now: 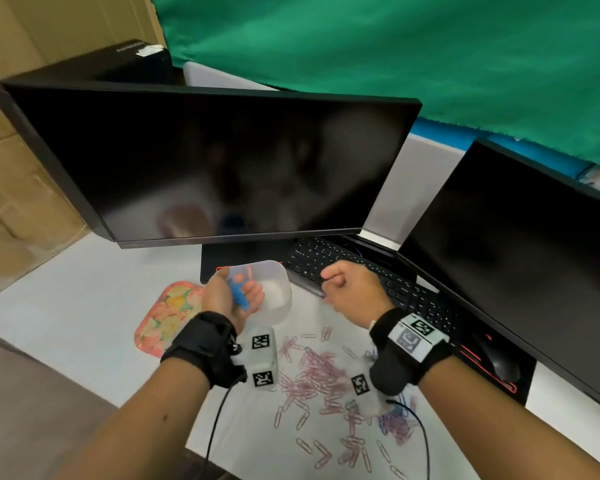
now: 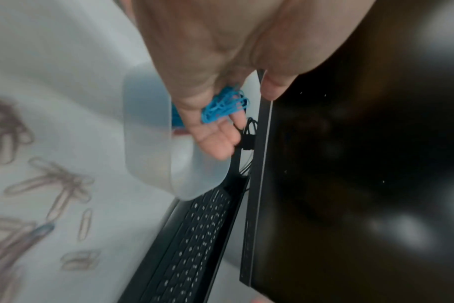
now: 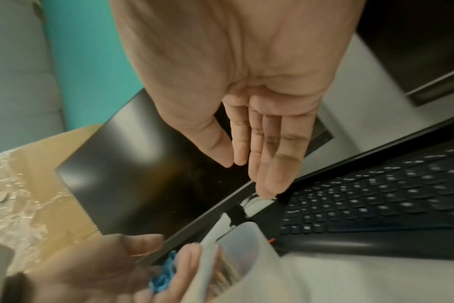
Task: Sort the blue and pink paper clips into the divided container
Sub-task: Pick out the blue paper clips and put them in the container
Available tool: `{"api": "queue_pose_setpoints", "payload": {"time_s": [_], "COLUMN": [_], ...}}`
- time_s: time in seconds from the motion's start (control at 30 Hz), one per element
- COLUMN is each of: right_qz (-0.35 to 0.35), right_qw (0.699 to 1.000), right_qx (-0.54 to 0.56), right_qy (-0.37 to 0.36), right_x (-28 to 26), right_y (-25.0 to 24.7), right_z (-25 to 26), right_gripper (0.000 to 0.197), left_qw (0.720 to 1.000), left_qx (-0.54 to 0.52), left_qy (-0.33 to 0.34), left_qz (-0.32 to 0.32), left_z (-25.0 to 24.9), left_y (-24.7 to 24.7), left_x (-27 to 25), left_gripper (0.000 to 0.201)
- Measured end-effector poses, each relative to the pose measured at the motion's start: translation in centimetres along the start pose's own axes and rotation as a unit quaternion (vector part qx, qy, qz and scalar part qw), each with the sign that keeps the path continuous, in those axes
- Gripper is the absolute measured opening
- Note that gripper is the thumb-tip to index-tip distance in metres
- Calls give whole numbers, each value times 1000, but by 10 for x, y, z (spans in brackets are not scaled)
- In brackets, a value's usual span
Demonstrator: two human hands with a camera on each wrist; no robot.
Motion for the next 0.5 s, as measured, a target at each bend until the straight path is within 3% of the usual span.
{"api": "queue_pose_setpoints", "payload": {"time_s": [0.1, 0.17, 0.3, 0.37, 0.43, 0.5], "right_qz": [15, 25, 28, 28, 17, 10], "right_qw": [999, 997, 991, 988, 986, 986], "right_qx": [-22, -39, -89, -106, -112, -117], "right_qy": [42, 65, 100, 112, 119, 123], "right_x": [-10, -18, -38, -48, -56, -61], "right_y": [-9, -10, -13, -14, -17, -15], "right_z": [-37, -60, -102, -119, -133, -146], "right_gripper": [19, 21, 22, 25, 24, 26], "left_qw": [997, 995, 987, 946, 876, 793], "left_qx": [51, 69, 135, 279, 399, 500], "left_qy": [2, 0, 41, 128, 252, 344], "left_qz": [-61, -68, -74, -101, -103, -51], "left_z": [-10, -10, -16, -29, -40, -31], "left_y": [-22, -26, -20, -15, -1, 24], "left_x": [8, 12, 7, 2, -11, -27], "left_gripper": [31, 37, 28, 31, 31, 20]}}
Point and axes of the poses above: each hand's wrist, its own x-axis towards the middle knuckle, its own y-axis out of the palm, z = x × y, the point moved 10 cm from there along x, towards the middle knuckle, and after that the axes turned 2 degrees about x, right-handed, at the moved point
